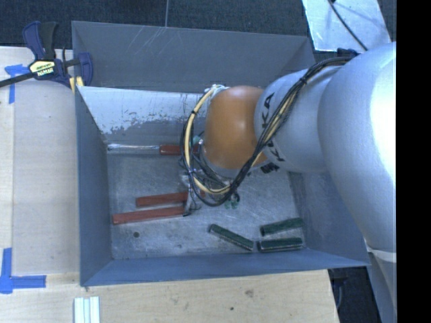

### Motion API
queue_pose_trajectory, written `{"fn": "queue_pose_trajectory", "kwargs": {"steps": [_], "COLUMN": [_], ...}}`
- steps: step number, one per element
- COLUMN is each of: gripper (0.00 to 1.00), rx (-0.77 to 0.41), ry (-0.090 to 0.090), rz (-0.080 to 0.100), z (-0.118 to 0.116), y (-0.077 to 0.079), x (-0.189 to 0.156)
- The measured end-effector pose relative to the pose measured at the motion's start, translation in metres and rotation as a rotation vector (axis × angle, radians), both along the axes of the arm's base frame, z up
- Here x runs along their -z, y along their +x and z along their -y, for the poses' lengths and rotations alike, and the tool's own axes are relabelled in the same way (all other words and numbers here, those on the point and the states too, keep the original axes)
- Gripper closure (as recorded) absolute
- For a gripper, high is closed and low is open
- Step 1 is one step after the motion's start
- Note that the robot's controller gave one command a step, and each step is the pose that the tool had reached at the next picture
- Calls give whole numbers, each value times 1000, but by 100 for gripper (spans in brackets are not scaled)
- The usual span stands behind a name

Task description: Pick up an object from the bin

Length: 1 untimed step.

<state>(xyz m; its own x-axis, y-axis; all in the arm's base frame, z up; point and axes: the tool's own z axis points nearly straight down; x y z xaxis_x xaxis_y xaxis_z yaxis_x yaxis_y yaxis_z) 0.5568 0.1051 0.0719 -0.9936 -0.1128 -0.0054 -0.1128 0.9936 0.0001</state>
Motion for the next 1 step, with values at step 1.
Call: {"fn": "queue_pose_trajectory", "kwargs": {"steps": [1], "gripper": [100], "rx": [-14], "ry": [0], "rz": [7], "z": [26], "y": [6], "x": [-137]}}
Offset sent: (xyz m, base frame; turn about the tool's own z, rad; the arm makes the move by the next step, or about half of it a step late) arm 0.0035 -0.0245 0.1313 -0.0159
